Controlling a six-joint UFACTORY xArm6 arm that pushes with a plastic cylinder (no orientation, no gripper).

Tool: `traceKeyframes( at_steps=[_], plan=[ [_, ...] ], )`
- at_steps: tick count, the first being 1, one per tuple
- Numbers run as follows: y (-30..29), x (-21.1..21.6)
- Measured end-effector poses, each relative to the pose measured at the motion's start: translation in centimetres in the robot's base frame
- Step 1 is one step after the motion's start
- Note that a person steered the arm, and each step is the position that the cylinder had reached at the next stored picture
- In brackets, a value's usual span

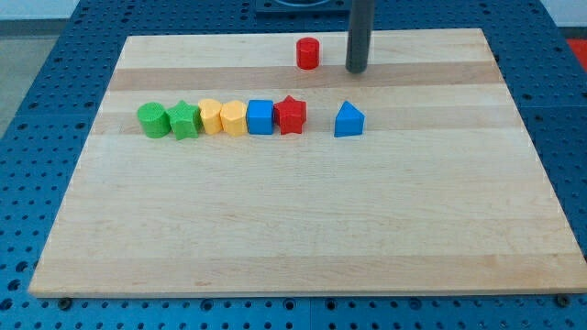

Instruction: Place the red star left to the red circle

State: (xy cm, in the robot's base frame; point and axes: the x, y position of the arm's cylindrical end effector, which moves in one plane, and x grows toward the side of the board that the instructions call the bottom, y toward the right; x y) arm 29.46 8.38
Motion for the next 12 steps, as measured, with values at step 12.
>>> traceKeyframes(
  at_steps=[12],
  plan=[
    [-10.5,1.3]
  ],
)
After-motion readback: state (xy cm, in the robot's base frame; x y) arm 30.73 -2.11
